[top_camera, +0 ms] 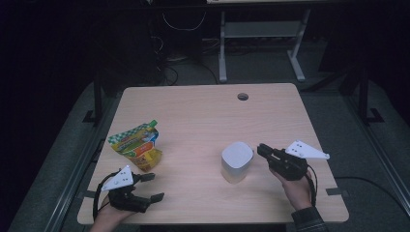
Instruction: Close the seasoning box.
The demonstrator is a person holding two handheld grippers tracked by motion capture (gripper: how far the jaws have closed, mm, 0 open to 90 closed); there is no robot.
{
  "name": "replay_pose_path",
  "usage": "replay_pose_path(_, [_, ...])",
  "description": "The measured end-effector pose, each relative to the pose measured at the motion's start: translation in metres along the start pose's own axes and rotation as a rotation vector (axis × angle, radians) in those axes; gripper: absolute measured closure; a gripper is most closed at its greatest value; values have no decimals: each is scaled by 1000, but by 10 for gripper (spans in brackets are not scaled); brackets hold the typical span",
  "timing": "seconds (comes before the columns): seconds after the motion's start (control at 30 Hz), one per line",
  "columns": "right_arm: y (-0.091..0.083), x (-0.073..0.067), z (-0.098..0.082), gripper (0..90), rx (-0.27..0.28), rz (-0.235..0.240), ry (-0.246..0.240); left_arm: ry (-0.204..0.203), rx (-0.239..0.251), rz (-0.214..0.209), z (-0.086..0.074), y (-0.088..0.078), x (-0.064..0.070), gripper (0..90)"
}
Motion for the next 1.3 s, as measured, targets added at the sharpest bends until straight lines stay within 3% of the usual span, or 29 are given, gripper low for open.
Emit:
replay_pose_path(0.1, [-4, 7, -3, 646, -5, -38, 17, -1, -2, 3, 0, 0, -1, 200])
replay_pose_path(0.4, [-13, 19, -20, 411, -53, -90, 46, -2, -5, 6, -1, -2, -2, 200])
replay_pose_path(0.53, [-15, 23, -36, 304, -95, -97, 64, -2, -9, 11, -3, -1, -3, 197])
replay_pose_path(0.7, [-21, 27, -61, 203, -185, -129, 68, -8, -36, 31, -7, -1, -7, 186])
replay_pose_path(1.03, [-28, 22, -83, 141, -262, -142, 70, 1, -76, 65, -12, 2, -12, 178])
replay_pose_path(1.3, [-27, 21, -85, 137, -266, -139, 72, 5, -92, 82, -14, 4, -16, 176])
Point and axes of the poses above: each handheld gripper's, and its own axes: y roughly forward along the jaws, z roughly out of its top, x roughly to its right, the point moved 9 cm from there along y, roughly forward along the jaws, and after that the axes turned 13 degrees about -y, right-handed, at the moved point
